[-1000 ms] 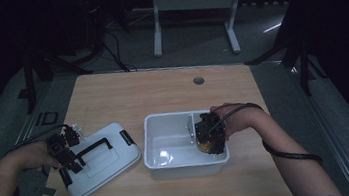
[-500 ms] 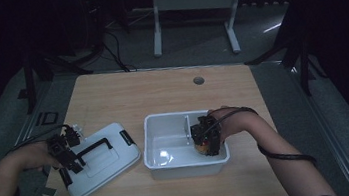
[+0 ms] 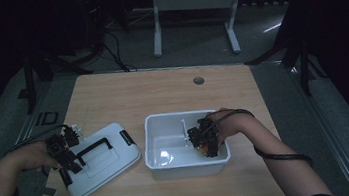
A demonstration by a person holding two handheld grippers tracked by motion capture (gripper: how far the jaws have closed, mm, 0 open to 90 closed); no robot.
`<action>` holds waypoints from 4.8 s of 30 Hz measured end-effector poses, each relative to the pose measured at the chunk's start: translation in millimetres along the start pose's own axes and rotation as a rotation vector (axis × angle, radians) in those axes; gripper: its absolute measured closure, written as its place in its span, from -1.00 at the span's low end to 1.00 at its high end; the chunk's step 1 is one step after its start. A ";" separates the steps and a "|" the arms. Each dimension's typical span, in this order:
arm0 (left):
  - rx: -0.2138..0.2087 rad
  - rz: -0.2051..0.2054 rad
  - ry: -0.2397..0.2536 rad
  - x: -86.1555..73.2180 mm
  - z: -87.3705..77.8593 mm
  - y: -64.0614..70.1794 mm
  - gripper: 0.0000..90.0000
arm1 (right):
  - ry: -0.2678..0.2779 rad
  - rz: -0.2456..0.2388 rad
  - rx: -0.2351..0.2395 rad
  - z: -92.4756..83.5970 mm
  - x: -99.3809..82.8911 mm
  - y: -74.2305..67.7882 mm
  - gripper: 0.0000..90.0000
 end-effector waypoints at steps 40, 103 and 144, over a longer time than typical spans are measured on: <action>0.011 -0.004 -0.018 0.2 -1.0 1.2 -0.09 | 0.060 0.039 -0.012 -33.0 -4.8 0.5 -0.59; 0.036 0.005 -0.036 15.8 17.6 -7.8 0.33 | 0.129 0.371 0.022 -2.3 -135.5 -56.6 -0.66; 0.066 -0.042 -0.063 15.4 9.2 -7.9 0.86 | 0.138 0.397 0.034 5.3 -139.4 -58.0 -0.66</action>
Point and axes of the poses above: each handheld gripper's, and its own axes: z roughly forward along the jaws, x roughly out of its top, y roughly to its right, the point moved 10 cm from there along z, roughly forward along the jaws, and after that the axes turned 8 degrees about -z, right-handed, at the moved point
